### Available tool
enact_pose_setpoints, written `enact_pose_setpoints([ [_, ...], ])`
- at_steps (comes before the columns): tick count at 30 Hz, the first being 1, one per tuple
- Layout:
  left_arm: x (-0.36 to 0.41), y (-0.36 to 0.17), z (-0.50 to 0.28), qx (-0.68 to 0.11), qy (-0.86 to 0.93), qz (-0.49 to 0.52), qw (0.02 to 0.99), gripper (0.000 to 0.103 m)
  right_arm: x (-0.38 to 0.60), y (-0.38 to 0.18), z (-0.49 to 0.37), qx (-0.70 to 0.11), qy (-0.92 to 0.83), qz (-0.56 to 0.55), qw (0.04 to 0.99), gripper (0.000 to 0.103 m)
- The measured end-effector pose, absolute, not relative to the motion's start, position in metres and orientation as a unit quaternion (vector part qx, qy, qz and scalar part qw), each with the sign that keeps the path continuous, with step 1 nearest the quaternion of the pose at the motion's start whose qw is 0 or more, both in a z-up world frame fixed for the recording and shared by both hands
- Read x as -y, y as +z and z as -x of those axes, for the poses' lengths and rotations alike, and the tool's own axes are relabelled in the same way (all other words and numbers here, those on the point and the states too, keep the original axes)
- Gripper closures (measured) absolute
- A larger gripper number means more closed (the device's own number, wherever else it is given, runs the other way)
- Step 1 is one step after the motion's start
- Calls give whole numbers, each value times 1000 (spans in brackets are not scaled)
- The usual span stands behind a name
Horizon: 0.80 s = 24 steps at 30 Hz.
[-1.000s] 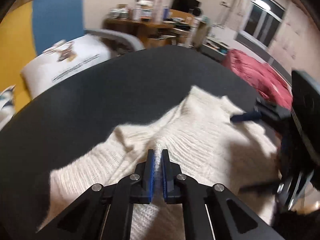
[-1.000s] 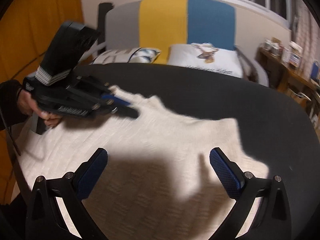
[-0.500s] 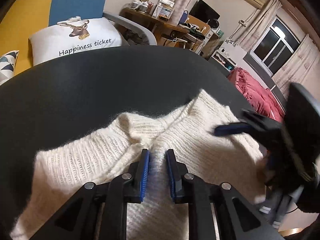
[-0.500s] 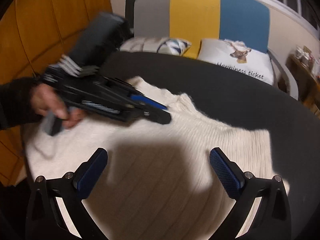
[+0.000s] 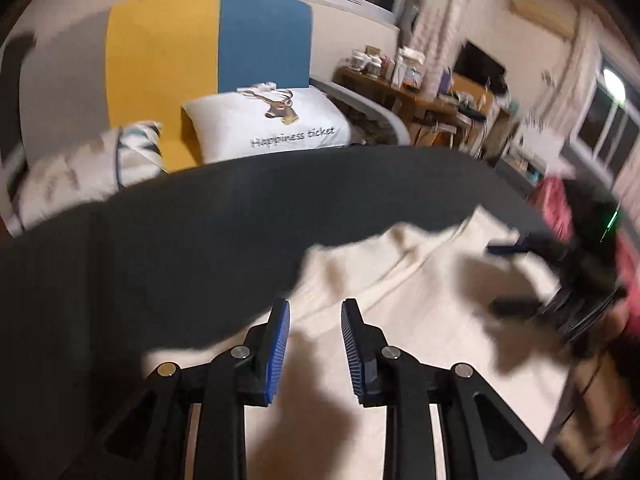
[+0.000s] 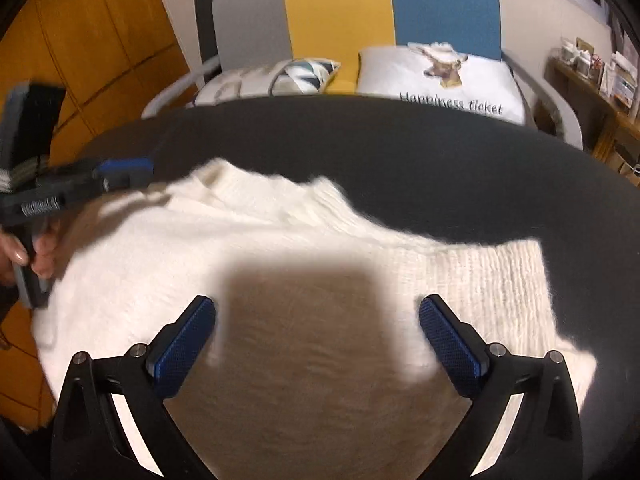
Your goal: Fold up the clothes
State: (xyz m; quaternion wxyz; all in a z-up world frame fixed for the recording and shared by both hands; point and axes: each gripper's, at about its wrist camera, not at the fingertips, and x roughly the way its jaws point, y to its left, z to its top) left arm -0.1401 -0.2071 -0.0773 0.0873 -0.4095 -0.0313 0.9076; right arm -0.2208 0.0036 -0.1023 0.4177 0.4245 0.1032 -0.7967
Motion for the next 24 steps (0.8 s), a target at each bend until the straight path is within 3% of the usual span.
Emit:
enact_pose_setpoints([
  [5,210,-71,143,1,895,412,168,69,19,-98,173,-97,-771,-410,477,0],
  [11,186,-91,185,-49,833,472,285,63,37,-120,158,-122,-780,-394,470,0],
  [15,186,-105,203,-41,799,505,323,53,29,-121,167,-87,-774,-396,486,0],
  [18,185,-108,207,-33,787,516,337,53,22,-121,172,-59,-768,-398,498,0],
  [20,184,-109,201,-27,779,524,342,57,19,-120,171,-45,-766,-398,502,0],
  [22,180,-106,193,-36,781,520,344,70,17,-120,171,-39,-765,-398,505,0],
  [24,175,-103,187,-45,792,508,336,91,17,-120,171,-36,-765,-397,506,0],
])
